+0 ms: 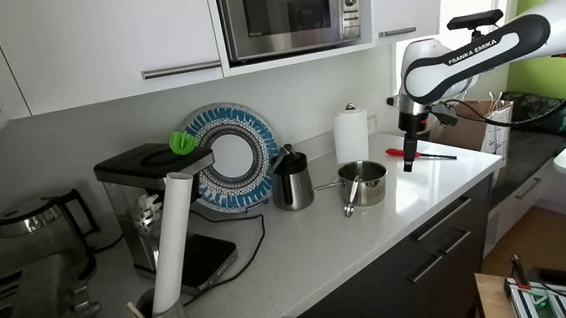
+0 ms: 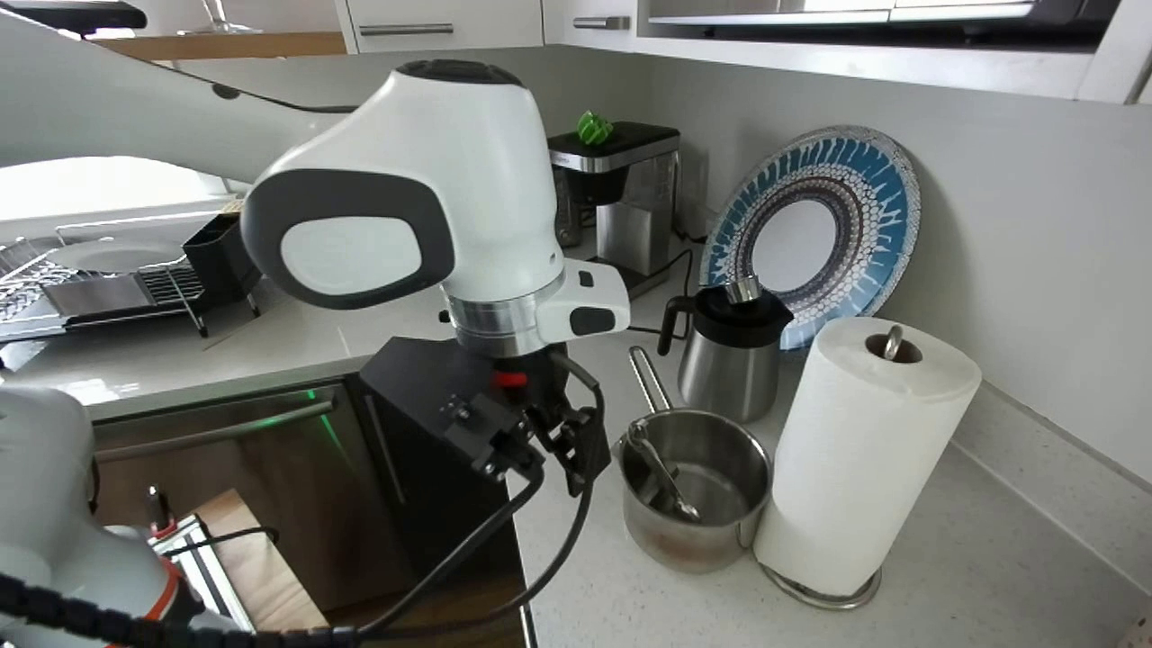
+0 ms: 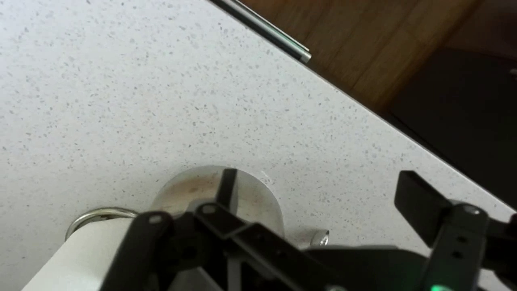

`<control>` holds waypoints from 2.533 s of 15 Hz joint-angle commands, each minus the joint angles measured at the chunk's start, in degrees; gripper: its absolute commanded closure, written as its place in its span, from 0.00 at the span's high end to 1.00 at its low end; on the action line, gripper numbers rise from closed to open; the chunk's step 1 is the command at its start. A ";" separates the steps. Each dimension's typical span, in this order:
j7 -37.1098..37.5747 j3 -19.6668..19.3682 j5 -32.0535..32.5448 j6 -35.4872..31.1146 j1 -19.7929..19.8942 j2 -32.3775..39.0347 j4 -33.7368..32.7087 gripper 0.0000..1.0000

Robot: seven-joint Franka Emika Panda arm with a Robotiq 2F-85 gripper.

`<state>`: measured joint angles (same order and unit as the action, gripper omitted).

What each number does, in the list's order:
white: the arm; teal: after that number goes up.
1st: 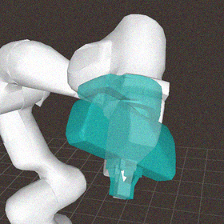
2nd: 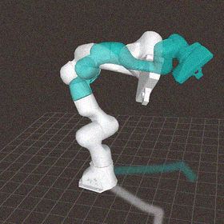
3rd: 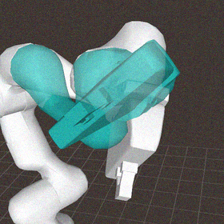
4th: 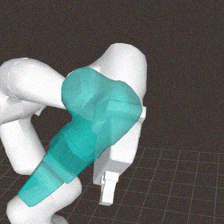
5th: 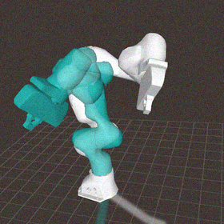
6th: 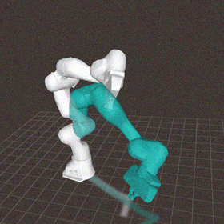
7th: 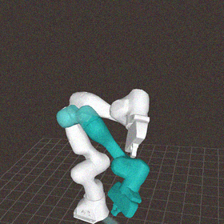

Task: Remove the measuring spoons from the silver pot and put them on the left side of the counter

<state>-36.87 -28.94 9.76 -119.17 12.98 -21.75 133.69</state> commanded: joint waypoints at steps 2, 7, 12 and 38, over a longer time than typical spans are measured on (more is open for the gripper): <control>-4.63 3.26 5.54 -2.21 0.53 8.92 -5.42 1.00; -3.88 5.62 3.75 -6.64 1.36 10.56 -6.29 1.00; -4.09 5.96 1.26 -13.53 0.72 12.51 -5.59 1.00; -6.03 10.20 -6.21 -15.02 1.48 19.21 -7.63 0.77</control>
<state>-41.16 -19.44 3.70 -134.48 13.70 -2.85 126.60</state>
